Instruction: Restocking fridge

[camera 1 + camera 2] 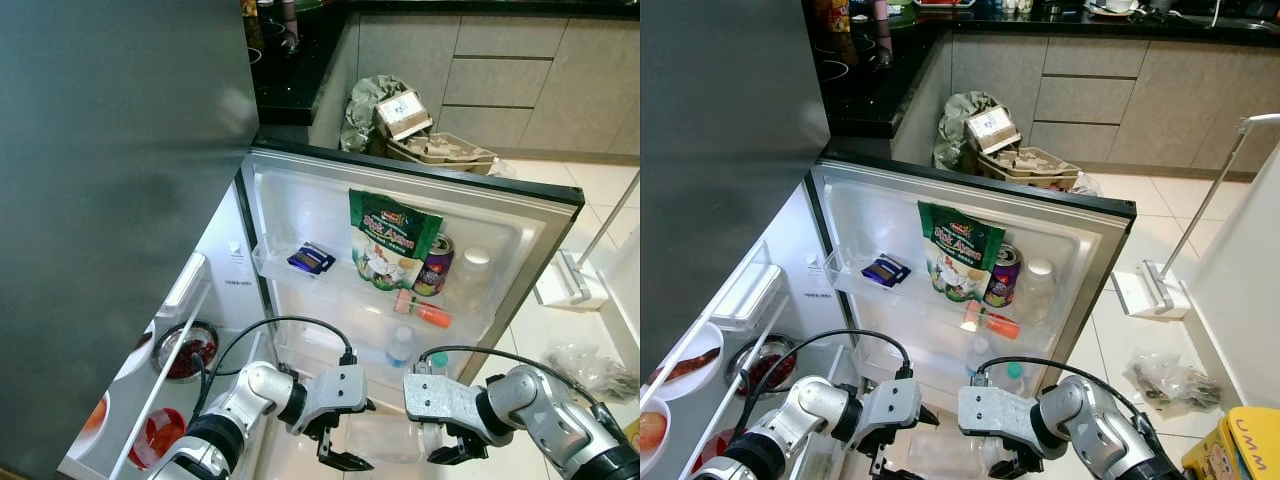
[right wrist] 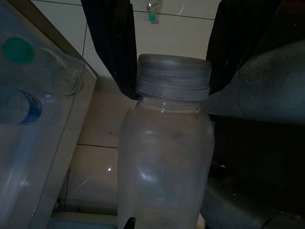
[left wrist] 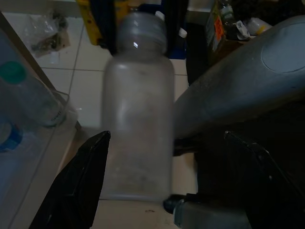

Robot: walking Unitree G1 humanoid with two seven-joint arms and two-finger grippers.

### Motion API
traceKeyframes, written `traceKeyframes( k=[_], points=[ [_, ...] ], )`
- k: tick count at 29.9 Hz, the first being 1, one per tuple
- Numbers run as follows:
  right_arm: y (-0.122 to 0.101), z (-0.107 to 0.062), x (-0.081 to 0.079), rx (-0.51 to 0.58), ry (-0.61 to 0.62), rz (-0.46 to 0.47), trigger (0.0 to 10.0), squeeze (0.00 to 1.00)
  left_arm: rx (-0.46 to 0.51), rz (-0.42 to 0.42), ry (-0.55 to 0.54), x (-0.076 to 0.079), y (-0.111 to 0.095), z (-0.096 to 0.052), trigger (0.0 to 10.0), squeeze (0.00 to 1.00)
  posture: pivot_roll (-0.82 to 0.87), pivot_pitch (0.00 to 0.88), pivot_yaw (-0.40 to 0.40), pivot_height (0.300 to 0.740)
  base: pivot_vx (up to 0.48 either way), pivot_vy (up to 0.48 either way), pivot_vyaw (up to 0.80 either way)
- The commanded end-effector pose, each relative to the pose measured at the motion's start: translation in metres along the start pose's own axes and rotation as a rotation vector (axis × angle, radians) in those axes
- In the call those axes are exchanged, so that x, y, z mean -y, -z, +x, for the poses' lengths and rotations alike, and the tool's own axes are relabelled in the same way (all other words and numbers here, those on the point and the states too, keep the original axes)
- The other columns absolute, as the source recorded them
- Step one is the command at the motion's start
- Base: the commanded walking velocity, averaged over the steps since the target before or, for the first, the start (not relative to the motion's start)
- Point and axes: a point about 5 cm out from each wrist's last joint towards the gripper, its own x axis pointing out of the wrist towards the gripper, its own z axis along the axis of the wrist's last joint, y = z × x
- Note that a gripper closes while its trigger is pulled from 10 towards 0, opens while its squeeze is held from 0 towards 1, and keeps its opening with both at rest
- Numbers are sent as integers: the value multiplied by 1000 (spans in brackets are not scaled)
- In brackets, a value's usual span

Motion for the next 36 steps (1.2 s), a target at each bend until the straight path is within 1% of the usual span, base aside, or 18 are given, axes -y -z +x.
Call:
traceKeyframes(
  k=[1,7,14,29,36],
  points=[
    [-8,-3,3,4,18,-38,10000,0,-21,-21,18,2,4,-2,10000,0,-62,0,13,740,0,0,0],
    [-17,-7,8,26,35,-71,10000,0,-37,-36,33,3,5,-1,10000,0,-62,0,15,740,0,0,0],
    [-18,-9,11,23,41,-79,10000,0,-46,-41,37,3,5,3,10000,0,-61,0,16,740,0,0,0],
    [-19,-8,8,22,16,-93,10000,0,-44,-39,-5,4,5,10,10000,0,-59,0,12,740,0,0,0],
    [-25,-8,9,43,26,-108,10000,0,-67,-47,9,5,8,10,10000,0,-59,0,10,740,0,0,0]
  ],
)
